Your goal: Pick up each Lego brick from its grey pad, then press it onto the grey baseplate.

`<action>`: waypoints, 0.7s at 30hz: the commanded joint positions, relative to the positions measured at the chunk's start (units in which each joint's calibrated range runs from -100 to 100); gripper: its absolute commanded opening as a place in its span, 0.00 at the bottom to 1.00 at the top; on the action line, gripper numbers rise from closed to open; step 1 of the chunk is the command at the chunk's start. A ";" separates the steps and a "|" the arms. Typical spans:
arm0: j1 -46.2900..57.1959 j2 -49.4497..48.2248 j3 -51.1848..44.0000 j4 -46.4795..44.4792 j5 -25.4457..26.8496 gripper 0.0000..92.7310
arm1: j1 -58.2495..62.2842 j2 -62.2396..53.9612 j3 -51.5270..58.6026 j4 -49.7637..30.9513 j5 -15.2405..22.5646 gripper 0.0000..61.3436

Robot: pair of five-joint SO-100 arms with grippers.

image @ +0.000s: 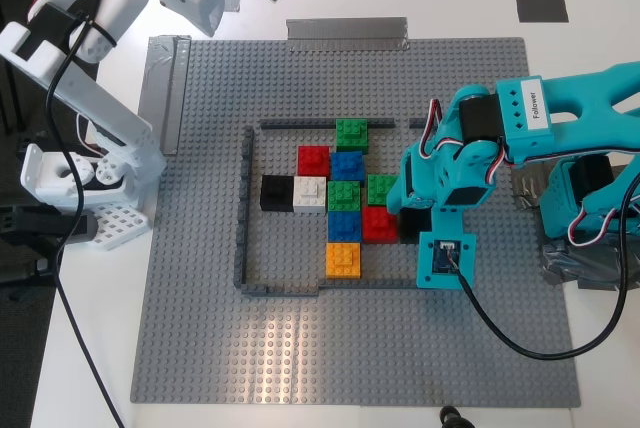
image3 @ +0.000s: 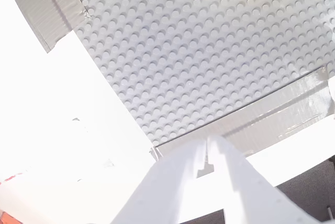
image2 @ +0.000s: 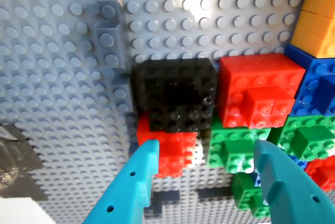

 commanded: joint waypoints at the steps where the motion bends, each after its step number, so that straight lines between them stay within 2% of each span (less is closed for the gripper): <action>1: 1.92 -0.11 -7.34 3.91 0.17 0.22 | 0.80 -3.70 -0.85 -0.17 0.54 0.00; 6: 7.22 -0.11 -22.06 12.45 0.17 0.22 | 0.95 -3.70 -1.30 -0.09 0.83 0.00; 9: 14.40 -0.02 -31.81 16.03 0.12 0.22 | 1.17 -3.61 -1.66 0.15 0.93 0.00; 16: 38.92 1.01 -48.88 15.55 -0.22 0.22 | 0.95 -1.38 -4.82 1.46 1.03 0.00; 21: 58.43 4.78 -50.14 9.44 -0.27 0.20 | 0.15 0.25 -8.17 2.84 1.12 0.00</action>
